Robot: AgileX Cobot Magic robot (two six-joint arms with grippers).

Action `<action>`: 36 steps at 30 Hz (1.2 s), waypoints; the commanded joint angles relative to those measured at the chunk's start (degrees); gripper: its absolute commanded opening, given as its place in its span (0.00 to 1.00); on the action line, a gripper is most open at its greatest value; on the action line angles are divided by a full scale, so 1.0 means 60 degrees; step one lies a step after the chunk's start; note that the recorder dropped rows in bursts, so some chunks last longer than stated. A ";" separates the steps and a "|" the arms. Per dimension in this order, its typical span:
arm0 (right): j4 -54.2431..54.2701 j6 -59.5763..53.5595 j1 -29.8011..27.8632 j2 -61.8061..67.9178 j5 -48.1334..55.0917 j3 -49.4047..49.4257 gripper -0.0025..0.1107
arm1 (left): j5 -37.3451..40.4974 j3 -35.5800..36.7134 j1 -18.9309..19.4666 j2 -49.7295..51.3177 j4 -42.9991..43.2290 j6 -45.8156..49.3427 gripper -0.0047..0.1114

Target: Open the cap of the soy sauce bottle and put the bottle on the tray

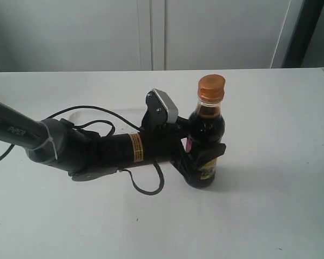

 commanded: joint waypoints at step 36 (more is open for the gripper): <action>0.0072 0.1923 0.0010 0.0177 -0.5855 -0.0347 0.02 | 0.1576 -0.0015 -0.0051 -0.0063 0.0675 0.0135 0.04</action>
